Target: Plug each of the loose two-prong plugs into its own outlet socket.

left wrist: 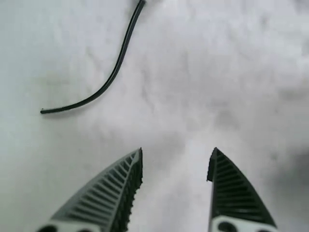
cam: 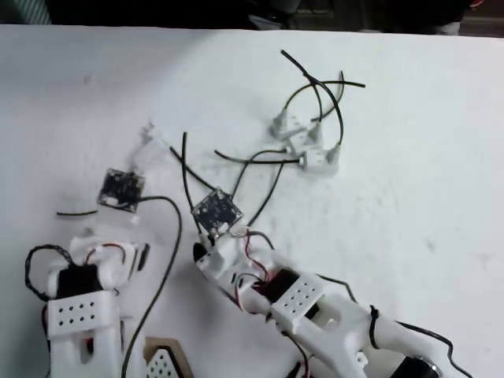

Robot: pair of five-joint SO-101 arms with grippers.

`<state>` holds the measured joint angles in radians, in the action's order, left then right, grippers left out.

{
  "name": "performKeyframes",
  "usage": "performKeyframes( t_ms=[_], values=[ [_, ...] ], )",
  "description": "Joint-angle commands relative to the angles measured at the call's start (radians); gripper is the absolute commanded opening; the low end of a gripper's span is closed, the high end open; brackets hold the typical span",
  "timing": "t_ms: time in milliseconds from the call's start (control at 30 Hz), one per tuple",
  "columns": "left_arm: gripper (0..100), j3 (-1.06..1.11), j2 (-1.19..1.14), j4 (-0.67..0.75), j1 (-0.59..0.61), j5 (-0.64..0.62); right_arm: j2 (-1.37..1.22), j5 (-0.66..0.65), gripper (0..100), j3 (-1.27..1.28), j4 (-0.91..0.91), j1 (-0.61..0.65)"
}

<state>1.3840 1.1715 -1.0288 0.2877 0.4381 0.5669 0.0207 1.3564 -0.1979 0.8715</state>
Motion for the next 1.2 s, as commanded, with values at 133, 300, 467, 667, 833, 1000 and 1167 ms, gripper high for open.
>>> performKeyframes(
  t_ms=[133, 300, 467, 667, 833, 1000, 1167],
  values=[
    [23, -0.112, 0.018, 0.064, -0.084, -0.098, 0.259, -0.005, 1.7, 0.002, -0.137, -0.002],
    [23, -0.144, 0.018, 0.058, -0.237, -0.110, 0.404, -0.003, 1.7, 0.002, -0.243, -0.001],
    [23, -0.149, 0.018, 0.060, -0.401, -0.210, 0.499, -0.003, 1.7, 0.040, -0.275, 0.056],
    [23, -0.152, 0.018, 0.058, -0.479, -0.216, 0.529, -0.003, 1.7, 0.068, -0.277, 0.065],
    [23, -0.219, 0.018, -0.054, -0.568, -0.218, 0.507, -0.003, 1.7, 0.066, -0.275, 0.065],
    [23, -0.239, 0.018, -0.083, -0.584, -0.218, 0.504, -0.003, 1.7, 0.064, -0.277, 0.064],
    [23, -0.244, 0.018, -0.084, -0.374, -0.216, 0.507, -0.006, 1.7, 0.061, -0.326, 0.059]
  ],
)
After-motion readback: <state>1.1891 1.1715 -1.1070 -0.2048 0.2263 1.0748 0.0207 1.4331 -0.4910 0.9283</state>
